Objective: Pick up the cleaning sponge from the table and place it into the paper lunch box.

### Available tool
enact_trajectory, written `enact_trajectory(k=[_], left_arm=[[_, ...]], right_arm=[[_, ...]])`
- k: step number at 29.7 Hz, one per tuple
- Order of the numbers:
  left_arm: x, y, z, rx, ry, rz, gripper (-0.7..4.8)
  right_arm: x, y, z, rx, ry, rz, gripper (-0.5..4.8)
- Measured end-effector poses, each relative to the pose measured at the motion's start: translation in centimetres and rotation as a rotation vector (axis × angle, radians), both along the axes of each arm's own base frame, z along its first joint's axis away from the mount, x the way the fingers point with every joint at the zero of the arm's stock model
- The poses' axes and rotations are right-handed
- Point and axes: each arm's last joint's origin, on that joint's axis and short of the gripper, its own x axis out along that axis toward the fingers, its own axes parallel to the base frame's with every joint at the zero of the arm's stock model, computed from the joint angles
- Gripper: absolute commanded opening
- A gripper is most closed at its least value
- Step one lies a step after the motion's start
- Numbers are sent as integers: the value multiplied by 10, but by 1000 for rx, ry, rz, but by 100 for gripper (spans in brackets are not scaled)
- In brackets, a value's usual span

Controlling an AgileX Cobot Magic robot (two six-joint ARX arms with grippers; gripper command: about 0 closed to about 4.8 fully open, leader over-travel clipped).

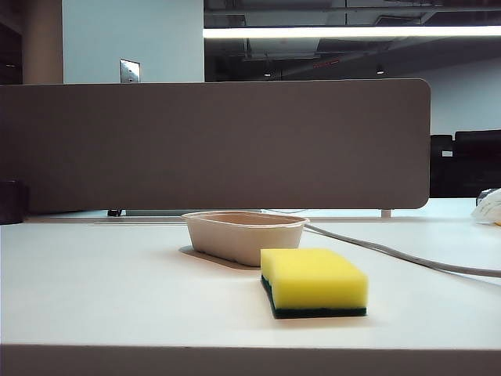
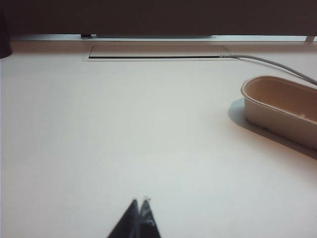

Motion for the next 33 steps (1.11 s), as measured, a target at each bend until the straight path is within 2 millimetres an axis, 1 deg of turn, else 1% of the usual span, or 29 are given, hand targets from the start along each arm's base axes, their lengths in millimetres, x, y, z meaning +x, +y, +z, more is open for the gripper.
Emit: enact_trajectory(k=[6,9,12,14,16,19,22,26,29,33], left_arm=[[0,0,0,0,0,0,-5],[0,0,0,0,0,0,-5],[0,0,0,0,1,-2,-5],[1,-2,-1,1,13,-19,-5],[2,-6,-4,5,58,-60,-5],[3,-13,-10,15,120,-127,-5],[3,-21,-13,25,155,-205,-5],[1,-28,-14,35,176,-275,-5],[1,-32,-17,43,201,-306,-5],[1,-35,-19,51,223,-333,-5]], right_arm=[[0,3,0,0,0,87,-8],[0,4,0,45,2,154,-8],[-1,6,2,169,2,205,-9],[-1,6,2,340,30,230,-9],[-1,8,-1,470,94,259,-9],[-4,11,-4,550,217,361,-9],[-7,14,-2,571,285,461,-9],[-12,20,7,575,318,589,-9],[-15,28,10,577,351,696,-9],[-17,42,15,584,421,794,-9]])
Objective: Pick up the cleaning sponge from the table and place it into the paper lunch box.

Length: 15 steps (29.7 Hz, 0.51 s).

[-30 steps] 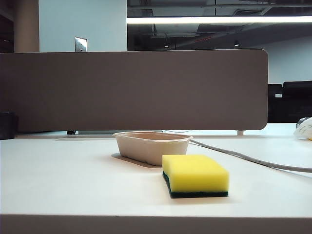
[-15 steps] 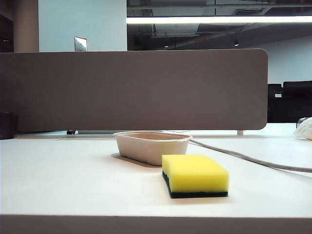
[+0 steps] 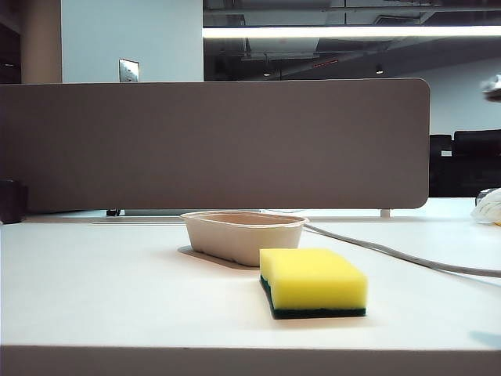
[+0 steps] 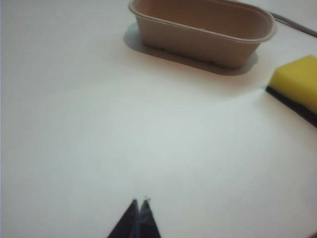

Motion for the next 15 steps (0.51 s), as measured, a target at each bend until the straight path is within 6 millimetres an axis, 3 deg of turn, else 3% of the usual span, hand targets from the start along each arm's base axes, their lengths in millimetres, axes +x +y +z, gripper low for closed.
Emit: enact_trajectory(k=[4,9,11,14,15], left_arm=[[-1,-4,0,2,4,-36,-5],[-4,-8,0,2,3,-84,-5],[-5,-10,0,2,3,-107,-5],[-7,-14,0,2,2,-145,-5],[-8,-15,0,2,2,-161,-5]], right_arm=[[2,16,0,-65,87,41,-9],[11,44,7,-283,122,7,-2],[18,58,12,-368,124,8,98],[31,81,16,-460,151,53,379],[36,85,17,-476,163,54,448]])
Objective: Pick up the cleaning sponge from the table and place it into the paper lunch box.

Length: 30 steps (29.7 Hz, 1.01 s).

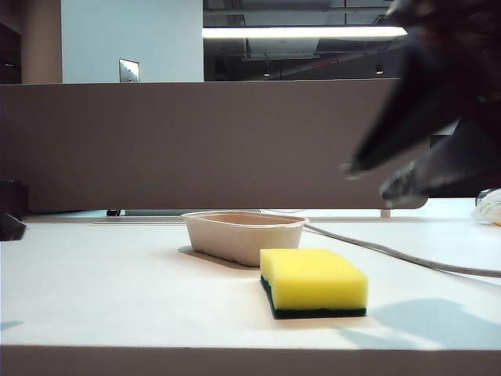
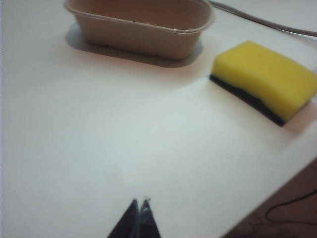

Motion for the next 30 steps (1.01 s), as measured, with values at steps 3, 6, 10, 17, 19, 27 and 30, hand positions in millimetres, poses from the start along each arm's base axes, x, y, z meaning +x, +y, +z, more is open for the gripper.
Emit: enact_trajectory(k=[3,6,10,17,19,27,30], left_arm=[[-3,-4,0,-2,-3,-50,-5],[-6,-8,1,-5,-6,-100,-5],[-10,-12,1,-11,-11,-156,-5],[-12,-12,5,-39,-49,-160,-5],[-12,-11,6,-41,-53,-159,-5],[-12,-11,6,-40,-52,-157,-5],[-12,-11,6,-39,-52,-156,-5]], right_arm=[[23,24,4,-64,48,-11,479],[40,42,0,-112,92,-10,479],[57,66,0,-162,115,6,479],[67,88,3,-277,102,-37,479],[70,90,-3,-315,107,-55,479],[73,89,-25,-460,133,-106,479],[74,90,-28,-472,133,-109,139]])
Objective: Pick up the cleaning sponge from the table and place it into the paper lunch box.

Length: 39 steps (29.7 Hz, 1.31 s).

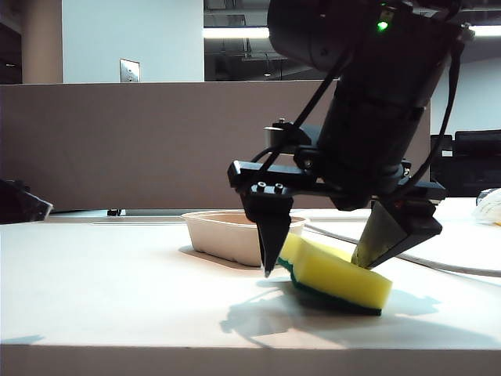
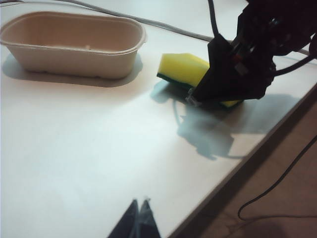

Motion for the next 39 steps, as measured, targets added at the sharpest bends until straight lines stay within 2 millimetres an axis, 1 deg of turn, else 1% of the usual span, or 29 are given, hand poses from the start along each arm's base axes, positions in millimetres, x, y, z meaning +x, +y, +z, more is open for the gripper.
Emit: enact_trajectory(k=[1,2,3,5,7,9,11,14,16,18,20,22,23,26,28,31,32,34,38,39], left_arm=[[0,0,0,0,-1,0,-5],[0,0,0,0,0,0,-5],[0,0,0,0,0,0,-5],[0,0,0,0,0,0,-5],[0,0,0,0,0,0,-5],[0,0,1,-7,-8,0,-5],[0,2,3,-27,-30,14,-5],[3,8,5,-40,-49,75,-5],[6,12,5,-37,-48,128,-5],[9,17,6,-39,-55,189,-5],[11,21,7,-47,-72,236,-5],[11,24,8,-54,-85,260,-5],[12,25,8,-55,-87,272,-5],[13,28,8,-53,-86,304,-5],[14,30,8,-52,-87,325,-5],[16,34,8,-51,-88,372,-5],[16,35,8,-50,-89,386,-5],[17,36,8,-49,-90,394,-5],[16,36,9,-52,-93,391,-5],[16,36,9,-51,-93,391,-5]], right_arm=[[0,0,0,-1,-1,0,-21],[0,0,-1,-4,-1,-1,8],[0,0,-1,-6,-2,-3,-8],[1,1,3,-9,-5,5,-9],[2,3,12,-7,-7,12,-9],[4,4,30,4,-20,19,-9],[7,8,55,49,-61,44,-9],[13,17,81,79,-126,109,-9],[18,22,94,68,-185,144,-9],[29,28,102,56,-251,170,-9],[49,33,102,52,-281,182,-9],[73,34,92,26,-261,186,-9],[85,36,84,11,-236,188,-9],[110,43,67,-30,-181,190,-9],[117,50,66,-29,-180,217,-9],[130,62,70,-1,-205,257,-8],[134,64,70,-3,-211,264,4],[138,66,68,-11,-209,266,46],[139,66,67,-30,-193,266,57],[139,66,66,-34,-193,264,79]])
